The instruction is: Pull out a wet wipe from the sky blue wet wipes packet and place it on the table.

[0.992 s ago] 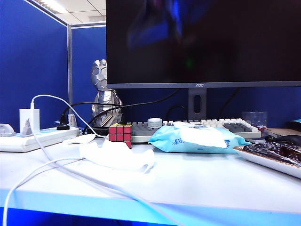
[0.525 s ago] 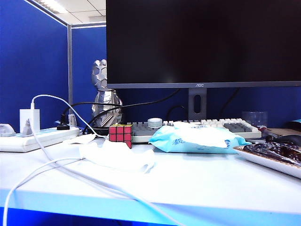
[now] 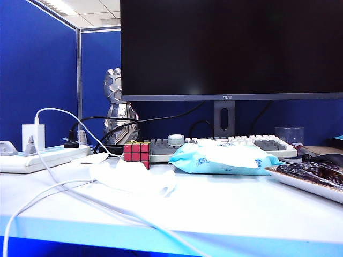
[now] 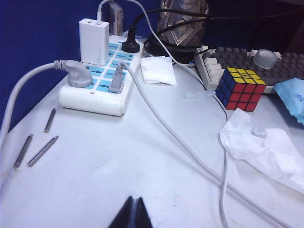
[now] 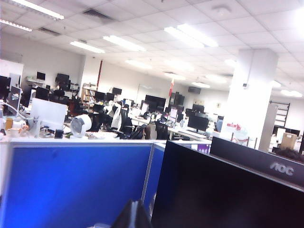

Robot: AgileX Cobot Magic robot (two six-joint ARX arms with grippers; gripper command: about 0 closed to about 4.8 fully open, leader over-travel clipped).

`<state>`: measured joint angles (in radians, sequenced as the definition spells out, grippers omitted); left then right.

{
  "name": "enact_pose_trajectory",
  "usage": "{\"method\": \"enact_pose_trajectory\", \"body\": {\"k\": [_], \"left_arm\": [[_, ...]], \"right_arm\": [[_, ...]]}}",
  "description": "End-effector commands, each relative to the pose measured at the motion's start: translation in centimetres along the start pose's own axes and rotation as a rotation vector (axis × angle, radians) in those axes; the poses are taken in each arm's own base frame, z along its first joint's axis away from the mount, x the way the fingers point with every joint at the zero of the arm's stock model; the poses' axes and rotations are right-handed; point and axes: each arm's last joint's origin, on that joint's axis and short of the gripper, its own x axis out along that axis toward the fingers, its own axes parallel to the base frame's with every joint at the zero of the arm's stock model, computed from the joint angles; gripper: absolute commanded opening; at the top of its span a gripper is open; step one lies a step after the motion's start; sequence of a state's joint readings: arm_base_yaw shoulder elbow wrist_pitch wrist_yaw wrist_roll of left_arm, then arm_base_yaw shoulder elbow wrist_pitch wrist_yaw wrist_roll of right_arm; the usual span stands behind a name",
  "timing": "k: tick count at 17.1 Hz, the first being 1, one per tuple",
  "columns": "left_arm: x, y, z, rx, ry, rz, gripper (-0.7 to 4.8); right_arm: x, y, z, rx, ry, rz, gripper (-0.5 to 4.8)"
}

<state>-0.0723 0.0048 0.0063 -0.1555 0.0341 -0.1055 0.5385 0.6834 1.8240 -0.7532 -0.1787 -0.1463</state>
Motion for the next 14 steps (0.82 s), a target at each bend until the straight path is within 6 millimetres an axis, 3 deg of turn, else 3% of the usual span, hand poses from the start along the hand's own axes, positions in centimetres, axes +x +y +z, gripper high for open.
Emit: {"method": "enact_pose_trajectory", "body": {"k": [1,4,6,8,11,14], "left_arm": [[0.0,0.0,-0.1,0.0,0.01,-0.003,-0.01],[0.0,0.0,-0.1,0.0,0.01,-0.003,-0.01],[0.0,0.0,-0.1,0.0,0.01,-0.003,-0.01],[0.0,0.0,-0.1,0.0,0.01,-0.003,-0.01],[0.0,0.0,-0.1,0.0,0.01,-0.003,-0.01],[0.0,0.0,-0.1,0.0,0.01,-0.002,-0.01]], "right_arm": [[-4.3,0.9,-0.9,0.04,0.096,0.017,0.06],[-6.7,1.5,-2.7,0.045,0.195,-0.01,0.24],[-6.1,1.5,-4.5,0.03,0.181,-0.103,0.24],[-3.9,1.6,-7.4,0.009,0.156,-0.216,0.23],[0.1,1.4,-14.3,-0.021,0.144,-0.294,0.22],[1.6,1.3,-22.7,-0.007,0.19,-0.358,0.22]]}}
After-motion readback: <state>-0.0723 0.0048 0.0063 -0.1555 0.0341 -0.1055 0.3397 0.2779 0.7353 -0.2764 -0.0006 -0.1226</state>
